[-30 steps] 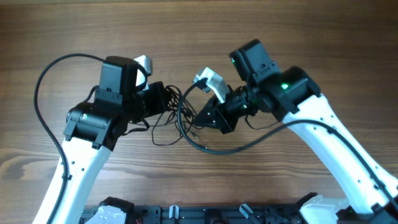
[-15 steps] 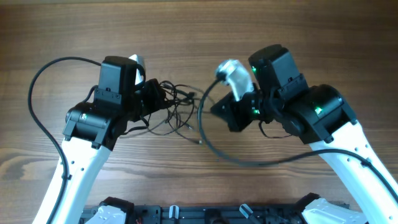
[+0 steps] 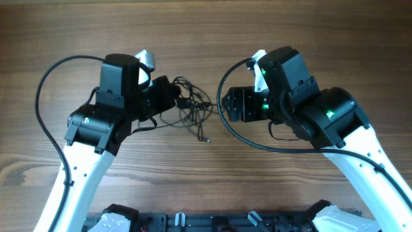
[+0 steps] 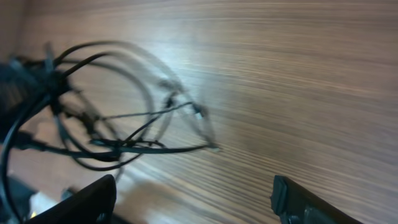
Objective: Untangle cables
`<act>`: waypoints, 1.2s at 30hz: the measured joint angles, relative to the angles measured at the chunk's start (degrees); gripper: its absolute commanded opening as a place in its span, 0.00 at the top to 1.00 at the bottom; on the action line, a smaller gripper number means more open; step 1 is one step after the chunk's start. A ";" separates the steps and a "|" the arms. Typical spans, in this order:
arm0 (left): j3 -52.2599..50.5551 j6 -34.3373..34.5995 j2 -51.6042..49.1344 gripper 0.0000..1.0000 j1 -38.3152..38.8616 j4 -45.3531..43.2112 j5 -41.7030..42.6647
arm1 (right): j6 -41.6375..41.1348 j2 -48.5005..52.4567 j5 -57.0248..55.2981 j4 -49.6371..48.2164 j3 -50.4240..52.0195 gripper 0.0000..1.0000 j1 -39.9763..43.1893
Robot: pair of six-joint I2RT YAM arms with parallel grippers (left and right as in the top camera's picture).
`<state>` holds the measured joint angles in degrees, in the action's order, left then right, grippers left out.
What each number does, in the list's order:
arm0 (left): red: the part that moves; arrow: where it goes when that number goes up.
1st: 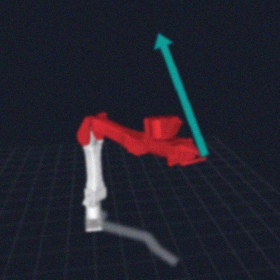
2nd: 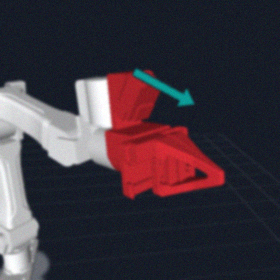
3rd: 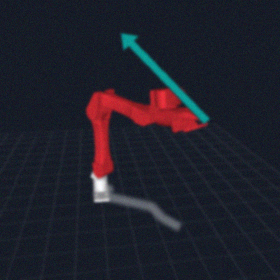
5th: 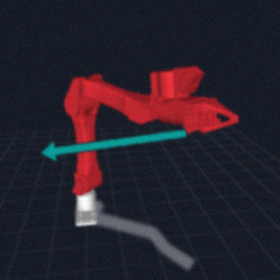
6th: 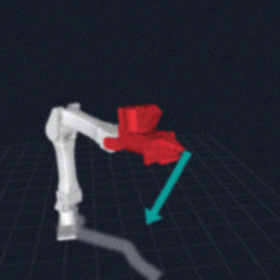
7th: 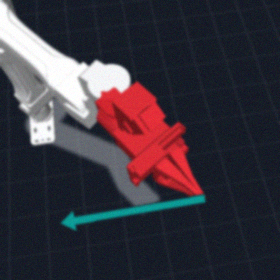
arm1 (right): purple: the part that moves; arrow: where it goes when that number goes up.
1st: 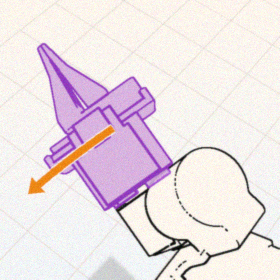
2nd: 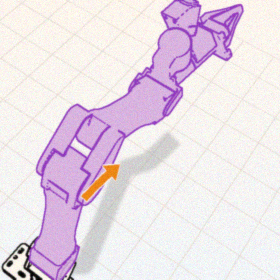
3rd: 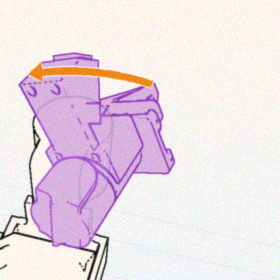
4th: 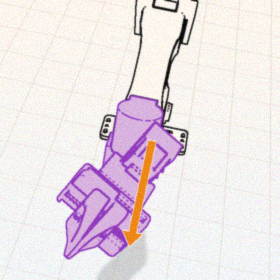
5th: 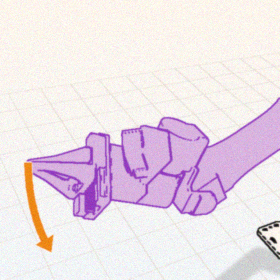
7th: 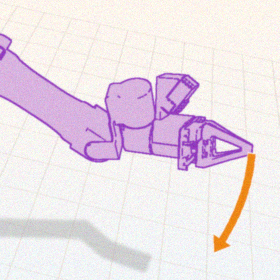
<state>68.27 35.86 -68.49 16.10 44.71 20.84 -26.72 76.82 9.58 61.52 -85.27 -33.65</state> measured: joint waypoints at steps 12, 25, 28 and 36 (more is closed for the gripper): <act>0.00 1.99 0.00 0.96 0.00 -1.49 6.71 | 15.13 2.78 17.49 -2.64 0.00 0.21 0.00; -0.02 3.54 -0.22 0.96 0.00 -1.49 10.64 | 19.85 5.68 21.38 -4.22 0.00 0.96 -0.98; 0.00 3.58 -0.22 0.96 0.00 -1.29 10.03 | 19.47 5.92 21.11 -4.04 0.00 0.96 -1.18; 0.00 6.88 -0.22 0.96 -3.30 5.33 3.89 | 6.99 5.92 5.92 0.68 0.00 0.96 -1.31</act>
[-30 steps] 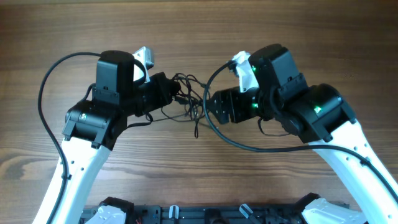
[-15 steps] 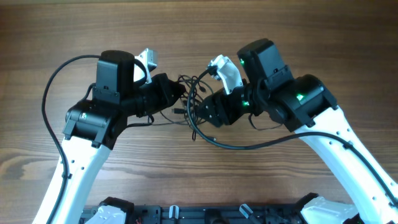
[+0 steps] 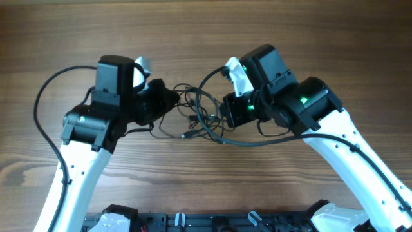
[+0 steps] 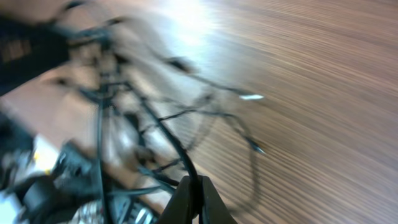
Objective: Untangle cables
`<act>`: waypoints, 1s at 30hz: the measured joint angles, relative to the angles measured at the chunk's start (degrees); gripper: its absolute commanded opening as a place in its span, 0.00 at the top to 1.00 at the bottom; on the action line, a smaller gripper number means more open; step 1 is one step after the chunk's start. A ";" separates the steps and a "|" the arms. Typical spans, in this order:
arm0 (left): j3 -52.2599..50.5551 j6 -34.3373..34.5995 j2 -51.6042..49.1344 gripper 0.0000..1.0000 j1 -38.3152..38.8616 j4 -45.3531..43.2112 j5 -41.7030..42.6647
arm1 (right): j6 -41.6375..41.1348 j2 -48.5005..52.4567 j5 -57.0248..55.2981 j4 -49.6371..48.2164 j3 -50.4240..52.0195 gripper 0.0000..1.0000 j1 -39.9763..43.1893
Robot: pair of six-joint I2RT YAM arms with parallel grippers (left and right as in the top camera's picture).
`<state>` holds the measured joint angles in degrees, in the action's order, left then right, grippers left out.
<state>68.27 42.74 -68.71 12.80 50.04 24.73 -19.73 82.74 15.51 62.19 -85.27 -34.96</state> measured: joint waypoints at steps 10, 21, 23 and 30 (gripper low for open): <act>0.00 3.06 0.00 0.96 -4.79 8.35 -7.69 | -21.55 0.02 -18.64 4.31 0.00 0.96 -0.31; 0.00 4.39 0.00 0.96 -6.23 10.45 -15.78 | -29.73 0.37 -26.14 8.13 0.00 0.90 5.77; 0.00 4.85 0.00 0.96 -6.45 10.45 -17.51 | -29.57 0.42 -27.61 8.17 0.00 0.89 8.35; 0.00 5.46 0.00 0.96 -6.45 8.76 -16.72 | -20.28 0.42 -20.31 3.89 0.00 0.95 10.01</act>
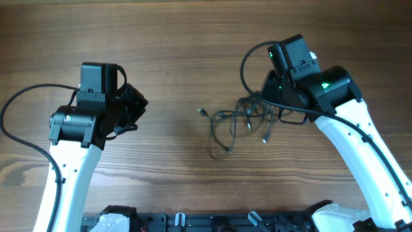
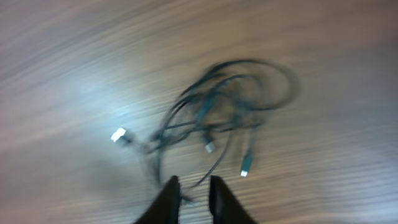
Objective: Untangle cables
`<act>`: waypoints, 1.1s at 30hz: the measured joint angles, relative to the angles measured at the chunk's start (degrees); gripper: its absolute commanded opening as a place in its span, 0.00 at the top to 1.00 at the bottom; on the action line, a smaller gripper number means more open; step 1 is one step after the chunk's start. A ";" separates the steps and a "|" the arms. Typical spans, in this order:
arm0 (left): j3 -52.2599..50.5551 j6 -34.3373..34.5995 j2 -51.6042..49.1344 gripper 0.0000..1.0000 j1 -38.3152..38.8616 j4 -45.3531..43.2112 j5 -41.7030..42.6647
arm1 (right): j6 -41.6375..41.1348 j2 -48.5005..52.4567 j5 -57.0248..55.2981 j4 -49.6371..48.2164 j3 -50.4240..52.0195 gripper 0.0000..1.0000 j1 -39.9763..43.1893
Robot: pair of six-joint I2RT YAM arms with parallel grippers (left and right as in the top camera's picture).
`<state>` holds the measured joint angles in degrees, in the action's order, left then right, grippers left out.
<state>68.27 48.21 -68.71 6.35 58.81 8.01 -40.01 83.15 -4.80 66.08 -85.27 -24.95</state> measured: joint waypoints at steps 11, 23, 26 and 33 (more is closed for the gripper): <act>0.00 -1.68 0.00 0.69 0.00 -1.64 6.16 | 15.06 0.20 18.10 -2.91 0.00 0.04 -0.11; 0.00 -1.84 -1.11 0.67 0.00 -0.37 6.91 | 9.64 11.19 2.32 -6.38 7.19 0.08 0.83; 0.00 -1.84 -1.27 0.67 0.00 -0.02 6.91 | 9.20 15.26 2.27 -7.93 7.21 0.10 3.56; 0.00 -1.86 -1.27 0.66 0.00 0.11 6.91 | 13.18 23.80 8.26 -10.80 7.21 0.25 11.82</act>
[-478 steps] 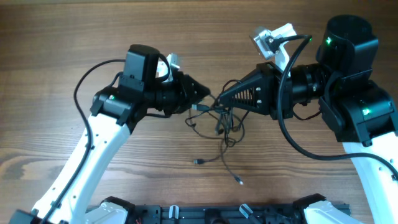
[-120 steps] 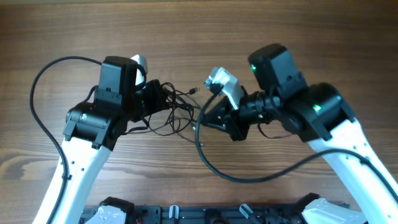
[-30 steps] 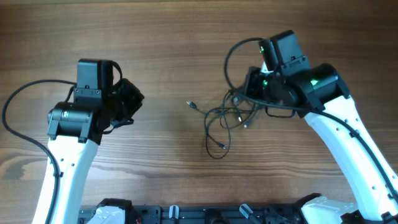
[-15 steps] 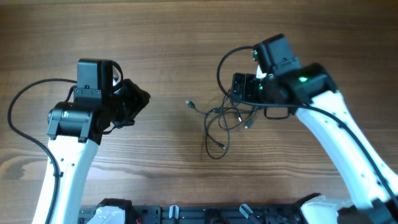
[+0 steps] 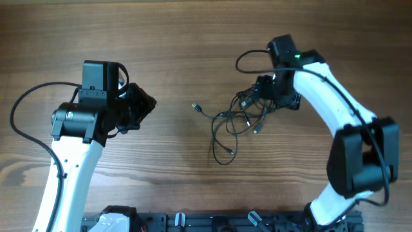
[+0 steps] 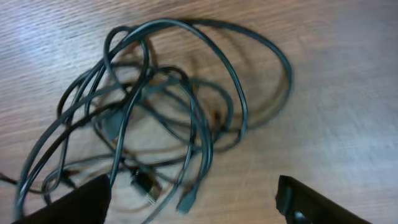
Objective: Untangle cables
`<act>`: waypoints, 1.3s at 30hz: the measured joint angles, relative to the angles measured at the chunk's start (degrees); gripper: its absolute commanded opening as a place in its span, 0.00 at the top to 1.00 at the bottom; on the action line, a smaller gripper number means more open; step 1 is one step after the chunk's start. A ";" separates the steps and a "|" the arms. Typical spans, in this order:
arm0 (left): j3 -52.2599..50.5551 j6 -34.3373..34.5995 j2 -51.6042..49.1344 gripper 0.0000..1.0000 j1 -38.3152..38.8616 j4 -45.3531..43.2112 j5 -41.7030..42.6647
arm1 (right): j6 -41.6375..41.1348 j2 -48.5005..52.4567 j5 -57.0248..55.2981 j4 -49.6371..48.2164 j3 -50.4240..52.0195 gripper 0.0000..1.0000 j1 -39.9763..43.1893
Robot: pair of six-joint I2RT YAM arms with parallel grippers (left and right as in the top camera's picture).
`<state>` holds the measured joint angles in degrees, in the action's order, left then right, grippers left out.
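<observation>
A tangle of thin dark cables (image 5: pixel 237 117) lies on the wooden table right of centre, with loose plug ends reaching left (image 5: pixel 195 107) and toward the front (image 5: pixel 230 152). In the right wrist view the tangle (image 6: pixel 168 106) fills the frame, several loops overlapping, with two plugs (image 6: pixel 147 185) near the bottom. My right gripper (image 5: pixel 269 90) hovers over the tangle's right end, open wide (image 6: pixel 193 208), its fingers (image 6: pixel 68 205) standing either side of the plugs with nothing between them. My left gripper (image 5: pixel 140 105) is far left of the cables, holding nothing visible.
The wooden table (image 5: pixel 193 38) carries nothing else. The right arm's own black cable loops above its wrist (image 5: pixel 248 58). A dark rail (image 5: pixel 206 222) runs along the front edge.
My right gripper was nearly shut above the tangle; now it is open wide and close over the tangle's right end. The right arm's pose has changed. The left arm has barely moved.
The tangle first hung at my left gripper, with my right gripper open beside it. Then my right gripper was shut on a cable in it. Later the tangle lay right of centre, away from my left gripper. Now my right gripper is open over it.
</observation>
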<state>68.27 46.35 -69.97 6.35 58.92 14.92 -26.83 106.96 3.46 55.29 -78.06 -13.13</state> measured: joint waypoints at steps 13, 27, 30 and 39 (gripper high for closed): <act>0.00 -0.15 0.02 0.65 0.00 -0.81 0.00 | 4.94 2.56 6.21 -4.87 3.58 0.59 1.44; 0.00 -0.17 0.00 0.63 0.00 -1.03 0.00 | 4.63 2.32 14.53 -8.98 7.93 0.96 1.44; 0.00 -0.17 0.00 0.63 0.00 -1.03 0.00 | 7.43 -0.98 21.92 -8.66 7.63 0.96 1.44; 0.00 -1.64 0.00 0.65 0.00 -3.85 6.56 | 15.37 -25.97 55.12 -16.46 4.48 0.96 1.44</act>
<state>68.27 44.71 -69.97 6.35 55.07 21.47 -11.46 80.99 58.59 38.83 -73.58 -11.68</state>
